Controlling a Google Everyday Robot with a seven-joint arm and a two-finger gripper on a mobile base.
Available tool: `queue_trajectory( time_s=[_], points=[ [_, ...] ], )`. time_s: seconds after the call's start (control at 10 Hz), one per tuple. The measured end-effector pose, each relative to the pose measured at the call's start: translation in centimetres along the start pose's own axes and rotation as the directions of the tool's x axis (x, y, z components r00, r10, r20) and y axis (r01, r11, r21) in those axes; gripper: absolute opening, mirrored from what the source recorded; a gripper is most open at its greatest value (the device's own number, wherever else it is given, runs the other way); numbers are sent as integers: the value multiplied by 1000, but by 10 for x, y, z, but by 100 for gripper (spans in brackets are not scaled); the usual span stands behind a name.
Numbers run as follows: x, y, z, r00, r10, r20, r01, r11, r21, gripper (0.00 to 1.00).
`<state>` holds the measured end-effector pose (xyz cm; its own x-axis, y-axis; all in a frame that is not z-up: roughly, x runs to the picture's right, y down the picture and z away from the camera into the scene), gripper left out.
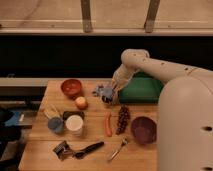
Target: Place sponge in metal cup
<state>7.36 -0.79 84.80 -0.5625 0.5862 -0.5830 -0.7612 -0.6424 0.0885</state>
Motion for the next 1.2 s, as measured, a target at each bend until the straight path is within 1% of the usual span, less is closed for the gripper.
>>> queue_trajectory(
  time_s=[0.5,0.9,1.1,1.2],
  points=[
    [13,0,11,999,7,-54,-8,1000,-12,0],
    [22,-2,15,997,17,-81,-18,1000,-20,0],
    [24,-5,17,995,25,-93,-27,999,-20,12],
    [24,-6,19,994,34,-101,-36,999,-21,24]
  ],
)
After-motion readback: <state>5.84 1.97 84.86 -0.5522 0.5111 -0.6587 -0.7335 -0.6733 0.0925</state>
